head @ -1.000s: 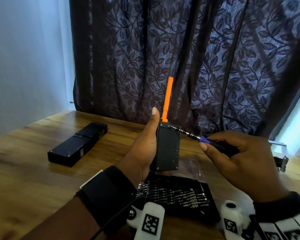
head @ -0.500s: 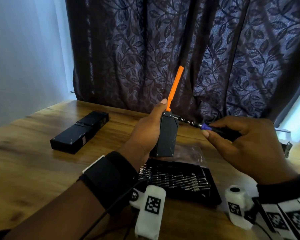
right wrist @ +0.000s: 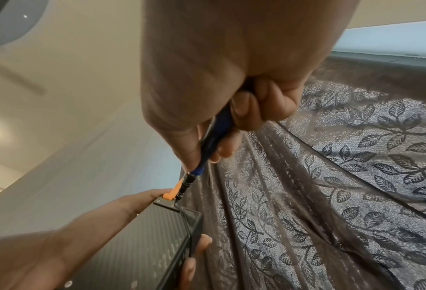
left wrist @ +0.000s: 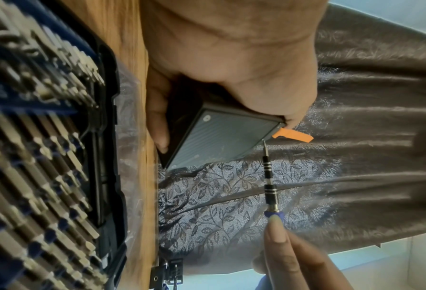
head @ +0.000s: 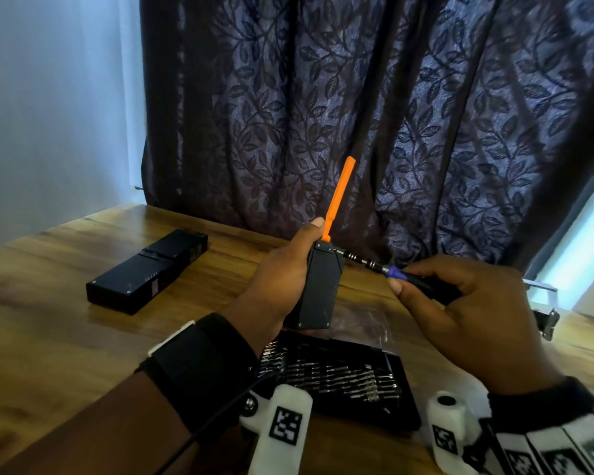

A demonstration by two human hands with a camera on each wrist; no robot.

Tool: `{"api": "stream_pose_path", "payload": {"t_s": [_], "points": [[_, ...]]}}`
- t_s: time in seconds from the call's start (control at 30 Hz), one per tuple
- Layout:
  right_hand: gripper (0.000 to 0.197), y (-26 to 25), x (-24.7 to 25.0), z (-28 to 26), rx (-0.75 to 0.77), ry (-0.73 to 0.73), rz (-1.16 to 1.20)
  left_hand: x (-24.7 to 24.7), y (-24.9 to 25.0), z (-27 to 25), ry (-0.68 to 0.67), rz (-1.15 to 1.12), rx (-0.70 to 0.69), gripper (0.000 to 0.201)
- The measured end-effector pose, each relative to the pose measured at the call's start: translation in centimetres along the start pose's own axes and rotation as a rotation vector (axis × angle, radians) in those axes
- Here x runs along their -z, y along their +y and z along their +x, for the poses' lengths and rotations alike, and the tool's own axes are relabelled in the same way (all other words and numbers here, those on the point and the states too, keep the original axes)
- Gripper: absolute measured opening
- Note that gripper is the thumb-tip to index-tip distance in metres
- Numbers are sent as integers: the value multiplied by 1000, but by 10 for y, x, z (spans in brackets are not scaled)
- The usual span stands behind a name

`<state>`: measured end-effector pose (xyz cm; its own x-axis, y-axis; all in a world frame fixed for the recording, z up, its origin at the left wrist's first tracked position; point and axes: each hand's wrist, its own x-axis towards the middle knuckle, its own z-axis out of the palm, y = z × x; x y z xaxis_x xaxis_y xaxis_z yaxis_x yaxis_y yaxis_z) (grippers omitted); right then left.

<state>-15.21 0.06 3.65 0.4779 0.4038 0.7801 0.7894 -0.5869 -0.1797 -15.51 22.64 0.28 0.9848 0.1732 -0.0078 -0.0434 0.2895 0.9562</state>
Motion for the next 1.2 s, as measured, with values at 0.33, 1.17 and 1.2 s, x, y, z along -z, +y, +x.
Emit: {"api": "stream_pose_path", "payload": {"t_s": [0.33,1.17,1.2], "points": [[9,2,-2,0,-24,-16,6,0,-3,2,-22,-23,17,56],[20,2,7,1,-36,-74,-161,0,-11,13,55,306,13,83],[18,2,7,1,-44,-78,-158,0,-11,14,58,318,10,86]]}}
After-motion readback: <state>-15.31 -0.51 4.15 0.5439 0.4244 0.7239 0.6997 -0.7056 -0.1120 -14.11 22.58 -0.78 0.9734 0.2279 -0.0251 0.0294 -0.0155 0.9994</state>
